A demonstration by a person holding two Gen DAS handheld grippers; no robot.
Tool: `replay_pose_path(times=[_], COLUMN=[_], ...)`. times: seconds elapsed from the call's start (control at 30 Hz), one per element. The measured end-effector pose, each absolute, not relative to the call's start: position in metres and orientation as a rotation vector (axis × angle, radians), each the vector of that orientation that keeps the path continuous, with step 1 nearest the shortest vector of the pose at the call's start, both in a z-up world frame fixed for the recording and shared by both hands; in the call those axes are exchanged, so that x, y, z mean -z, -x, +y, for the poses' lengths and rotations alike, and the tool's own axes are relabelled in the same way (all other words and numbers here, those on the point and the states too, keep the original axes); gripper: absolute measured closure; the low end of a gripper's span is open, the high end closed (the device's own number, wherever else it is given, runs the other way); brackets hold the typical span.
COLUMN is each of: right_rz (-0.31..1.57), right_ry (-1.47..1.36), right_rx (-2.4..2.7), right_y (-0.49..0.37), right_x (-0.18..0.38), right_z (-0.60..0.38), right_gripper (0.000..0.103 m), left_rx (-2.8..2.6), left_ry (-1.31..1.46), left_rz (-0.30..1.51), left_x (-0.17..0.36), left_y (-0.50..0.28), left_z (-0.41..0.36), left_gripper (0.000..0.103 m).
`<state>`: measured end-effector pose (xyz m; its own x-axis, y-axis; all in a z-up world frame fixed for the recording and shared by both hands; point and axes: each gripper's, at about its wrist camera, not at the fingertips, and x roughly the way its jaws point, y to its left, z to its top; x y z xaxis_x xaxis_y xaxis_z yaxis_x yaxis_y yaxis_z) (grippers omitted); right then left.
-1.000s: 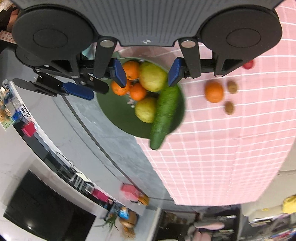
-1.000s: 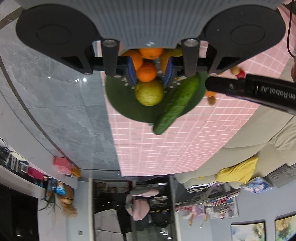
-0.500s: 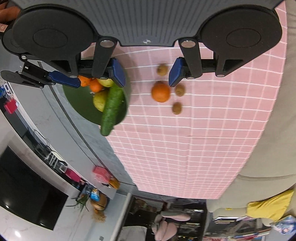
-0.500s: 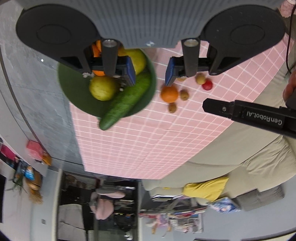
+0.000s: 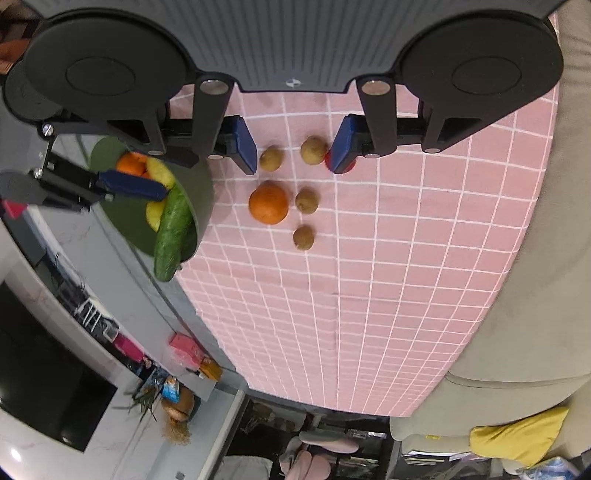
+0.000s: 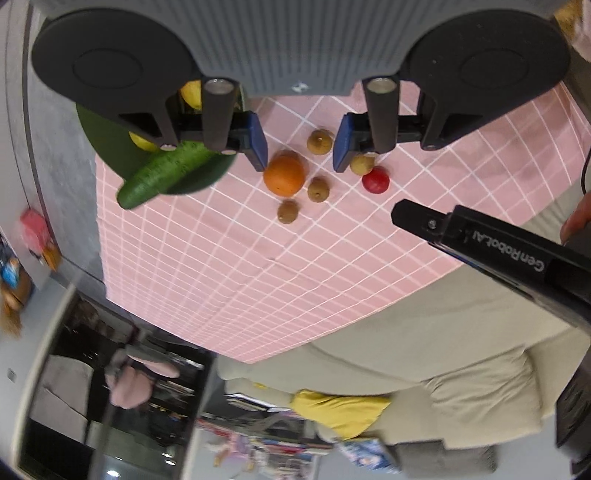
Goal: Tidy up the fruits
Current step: 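Move both grippers back from the colander to the loose fruit, then grasp the red round fruit with the left gripper while right grasps an orange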
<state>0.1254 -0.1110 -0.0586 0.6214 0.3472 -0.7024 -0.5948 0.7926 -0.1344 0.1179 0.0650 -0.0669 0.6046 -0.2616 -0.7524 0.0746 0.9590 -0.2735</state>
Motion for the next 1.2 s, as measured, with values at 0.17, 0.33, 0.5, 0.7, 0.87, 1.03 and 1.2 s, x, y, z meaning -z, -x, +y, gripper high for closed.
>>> replay_pose_path(times=[0.17, 0.33, 0.5, 0.7, 0.87, 1.03, 1.2], right_rz=[0.734, 0.762, 0.777, 0.809, 0.830, 0.870, 0.891], right_ry=[0.445, 0.483, 0.529, 0.547, 0.596, 0.579, 0.565], right_rx=[-0.583, -0.603, -0.620, -0.619, -0.612, -0.602, -0.592], right_y=[-0.140, -0.157, -0.172, -0.195, -0.210, -0.224, -0.232], right_x=[0.071, 0.086, 0.099, 0.112, 0.124, 0.132, 0.139], right_z=[-0.101, -0.095, -0.089, -0.078, -0.070, -0.067, -0.065], right_gripper=[0.067, 0.067, 0.067, 0.067, 0.065, 0.062, 0.060], left_rx=[0.172, 0.148, 0.105, 0.072, 0.048, 0.033, 0.015], left_ry=[0.228, 0.231, 0.308, 0.379, 0.405, 0.442, 0.499], left_rz=[0.962, 1.002, 1.032, 1.064, 1.112, 1.127, 1.132], left_x=[0.088, 0.107, 0.122, 0.133, 0.141, 0.145, 0.149], left_y=[-0.129, -0.139, -0.149, -0.165, -0.174, -0.177, -0.176], left_z=[0.069, 0.073, 0.079, 0.084, 0.084, 0.087, 0.090], left_gripper=[0.052, 0.052, 0.052, 0.053, 0.054, 0.054, 0.059])
